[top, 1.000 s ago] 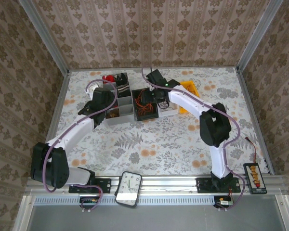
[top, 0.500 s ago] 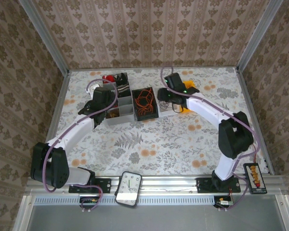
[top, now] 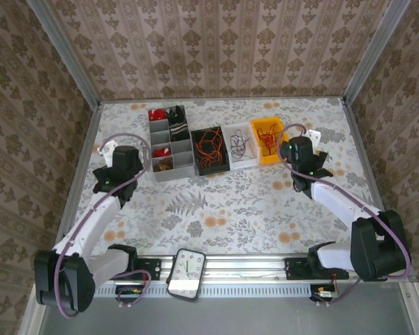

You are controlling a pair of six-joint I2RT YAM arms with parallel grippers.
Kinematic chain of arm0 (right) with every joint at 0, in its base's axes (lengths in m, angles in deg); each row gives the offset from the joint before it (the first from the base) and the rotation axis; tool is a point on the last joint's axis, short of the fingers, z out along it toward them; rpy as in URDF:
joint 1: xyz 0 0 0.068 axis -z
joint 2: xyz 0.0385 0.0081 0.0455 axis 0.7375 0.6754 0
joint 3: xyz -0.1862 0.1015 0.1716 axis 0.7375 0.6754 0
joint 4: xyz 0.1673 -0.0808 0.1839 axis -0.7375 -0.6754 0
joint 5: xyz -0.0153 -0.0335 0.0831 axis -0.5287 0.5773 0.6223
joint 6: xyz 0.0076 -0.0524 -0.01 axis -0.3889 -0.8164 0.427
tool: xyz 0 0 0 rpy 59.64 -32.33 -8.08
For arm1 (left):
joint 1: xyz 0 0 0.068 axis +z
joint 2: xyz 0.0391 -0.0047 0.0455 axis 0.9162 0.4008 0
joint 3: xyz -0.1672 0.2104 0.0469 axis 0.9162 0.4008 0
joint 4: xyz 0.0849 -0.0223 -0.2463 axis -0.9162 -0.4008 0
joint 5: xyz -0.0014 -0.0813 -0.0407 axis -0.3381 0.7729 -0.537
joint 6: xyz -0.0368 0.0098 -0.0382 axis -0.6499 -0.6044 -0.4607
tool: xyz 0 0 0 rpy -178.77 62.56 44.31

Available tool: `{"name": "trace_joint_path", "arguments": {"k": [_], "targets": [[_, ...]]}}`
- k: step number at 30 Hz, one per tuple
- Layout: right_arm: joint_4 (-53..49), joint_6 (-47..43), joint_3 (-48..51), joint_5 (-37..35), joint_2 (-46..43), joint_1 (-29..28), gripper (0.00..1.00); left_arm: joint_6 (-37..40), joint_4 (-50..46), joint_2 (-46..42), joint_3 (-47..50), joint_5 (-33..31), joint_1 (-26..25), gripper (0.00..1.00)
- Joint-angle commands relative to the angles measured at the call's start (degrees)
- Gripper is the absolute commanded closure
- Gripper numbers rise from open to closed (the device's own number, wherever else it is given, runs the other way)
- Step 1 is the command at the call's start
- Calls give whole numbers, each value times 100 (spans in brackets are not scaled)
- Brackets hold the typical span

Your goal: Untangle the cables

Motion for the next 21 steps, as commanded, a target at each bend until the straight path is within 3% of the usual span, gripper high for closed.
{"name": "trace_joint_path", "arguments": {"k": [1,4,5,9,13,16,17,18,21], "targets": [[1016,-519,372,-811,300,155,0,959,342,-314,613,-852,102,0],[2150,-1005,664,-989,992,188,0,1861,1442,-264,1180,-690,300,0],[2027,-1115,553,-923,1062,195,0,1920,1606,-132,1241,-606,414,0],[3809,-1771,1187,-58,1284,327,0,1565,1899,389,1294,-13,813,0],[3726,-1673,1307,1018,1155,639,0,1453,2434,907,1303,-43,806,0],[4398,-1713,1623,2471,1375,1076,0,1670,3332,1253,1360,-234,771,0],[4921,-1735,1724,2482,1547,1083,0,1802,3581,1391,1340,-190,778,0],[4316,-1686,1615,2481,1343,1087,0,2006,3896,1598,1277,-143,781,0],[4436,-1705,1636,2471,1374,1082,0,2346,4433,2033,1111,-62,779,0]]}}
